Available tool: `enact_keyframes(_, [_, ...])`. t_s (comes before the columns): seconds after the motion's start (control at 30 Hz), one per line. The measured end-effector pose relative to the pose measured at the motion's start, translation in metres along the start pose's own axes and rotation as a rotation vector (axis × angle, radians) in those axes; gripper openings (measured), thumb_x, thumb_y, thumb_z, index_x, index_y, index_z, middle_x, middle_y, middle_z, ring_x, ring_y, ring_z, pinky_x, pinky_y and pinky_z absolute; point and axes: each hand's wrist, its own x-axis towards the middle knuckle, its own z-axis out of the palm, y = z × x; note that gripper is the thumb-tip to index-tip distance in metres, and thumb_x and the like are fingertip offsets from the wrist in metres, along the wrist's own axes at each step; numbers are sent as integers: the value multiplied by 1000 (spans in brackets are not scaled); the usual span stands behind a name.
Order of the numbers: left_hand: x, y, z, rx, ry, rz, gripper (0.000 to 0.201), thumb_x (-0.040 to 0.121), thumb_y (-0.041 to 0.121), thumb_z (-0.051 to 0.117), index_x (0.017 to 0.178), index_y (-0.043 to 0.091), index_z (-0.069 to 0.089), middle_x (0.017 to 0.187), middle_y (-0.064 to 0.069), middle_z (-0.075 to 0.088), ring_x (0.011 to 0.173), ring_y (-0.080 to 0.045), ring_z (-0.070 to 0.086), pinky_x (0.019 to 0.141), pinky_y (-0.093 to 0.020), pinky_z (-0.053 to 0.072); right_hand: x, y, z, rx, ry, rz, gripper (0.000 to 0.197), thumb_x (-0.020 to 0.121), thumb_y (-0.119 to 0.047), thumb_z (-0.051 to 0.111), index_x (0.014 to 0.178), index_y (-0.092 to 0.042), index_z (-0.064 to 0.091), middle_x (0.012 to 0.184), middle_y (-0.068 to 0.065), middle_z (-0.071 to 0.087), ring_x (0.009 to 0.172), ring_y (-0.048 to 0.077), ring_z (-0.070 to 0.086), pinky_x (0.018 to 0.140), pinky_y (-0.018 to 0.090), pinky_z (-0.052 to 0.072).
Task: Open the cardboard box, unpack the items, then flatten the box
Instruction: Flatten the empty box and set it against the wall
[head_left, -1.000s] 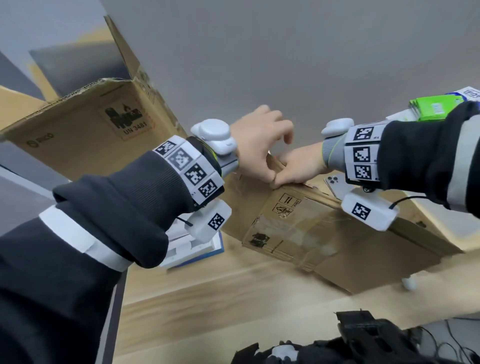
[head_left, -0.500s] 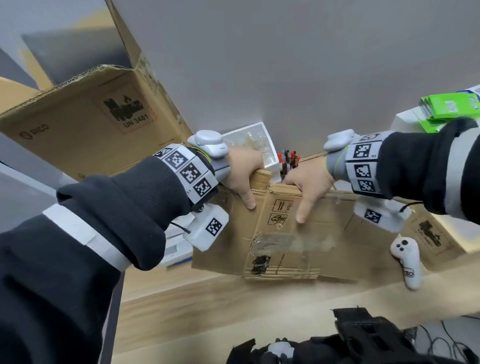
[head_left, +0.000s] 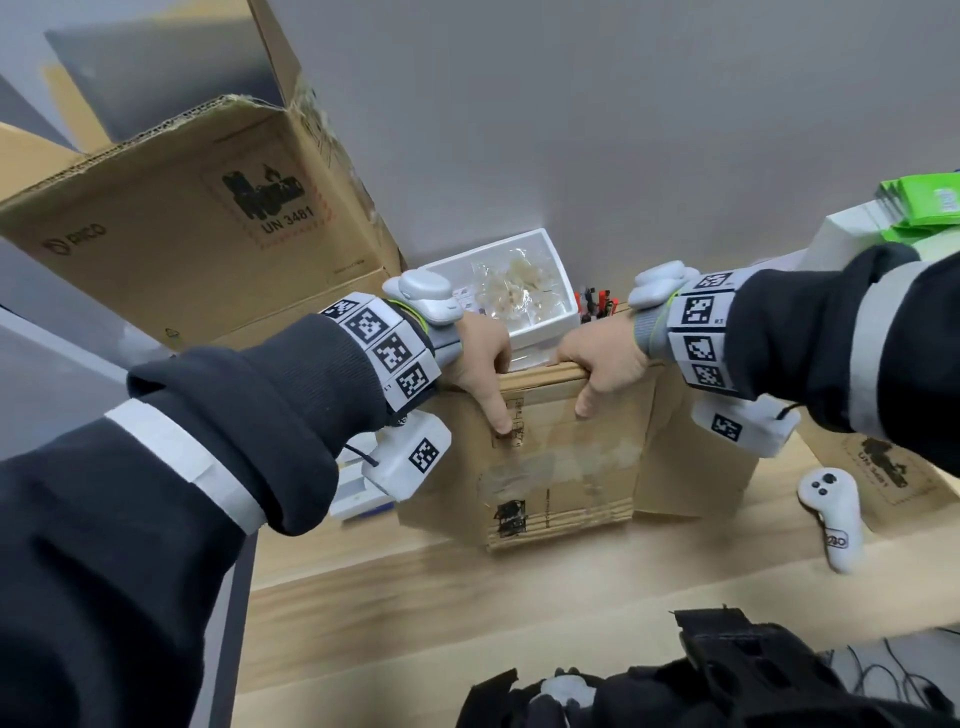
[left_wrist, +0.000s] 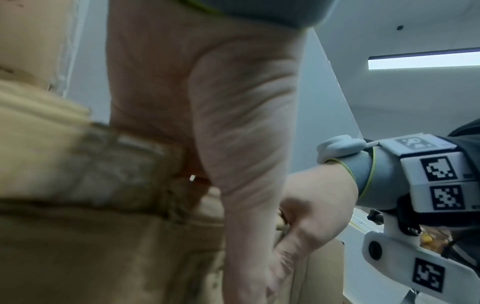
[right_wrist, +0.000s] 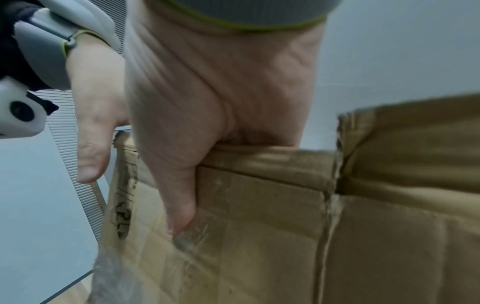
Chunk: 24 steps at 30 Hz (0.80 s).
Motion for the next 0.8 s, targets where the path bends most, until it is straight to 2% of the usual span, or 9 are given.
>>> enact_keyframes(0.13, [3,-2,11,-37,-3,24,61,69,56,84,116,20,69,99,4,71,88,-17,67,75,-30,55,12,-14,-5,14,30,-38,49,81,-36,76,125,-18,60,109,0,70,97,20,66,91,33,53])
enact_keyframes(0.23, [4,-9,19,-3,6,34,50,82,45,78,121,17,65,98,3,65,85,-18,61,73,-27,46,14,-17,-7,28,58,-45,50,82,-37,76,126,-20,59,111,-1,70,96,18,65,87,28,51])
enact_keyframes(0.33, [1,-17,21,-12,29,69,44,86,42,75,121,16,65,98,3,64,86,-18,60,75,-28,46,13,-17,-10,-13,65,-29,52,77,-40,80,122,-21,62,105,-4,71,93,17,66,82,27,51])
enact_keyframes(0.47, [-3,-30,26,-32,17,59,43,86,42,76,120,18,65,101,2,66,91,-19,62,84,-31,52,12,-6,-16,-204,-78,51,44,60,-37,91,95,-22,68,80,-13,68,77,12,67,79,25,55])
enact_keyframes(0.63, [-9,-47,33,-86,33,42,42,86,41,76,118,17,66,102,0,69,92,-19,65,86,-32,54,16,3,-20,-212,-59,72,45,59,-27,90,100,-21,72,85,-9,73,82,15,70,81,32,59])
enact_keyframes(0.73, [-12,-55,40,-114,32,45,44,86,40,76,121,15,67,109,-3,71,98,-22,67,89,-34,55,25,-7,-22,-278,-39,51,43,63,-27,88,101,-22,68,80,-10,66,82,17,66,74,25,54])
enact_keyframes(0.8, [-15,-64,47,-130,29,38,44,86,41,76,120,15,67,108,-3,72,95,-21,67,88,-34,55,30,-14,-23,-306,-32,39,40,66,-25,86,101,-22,68,74,-14,60,80,16,62,69,21,46])
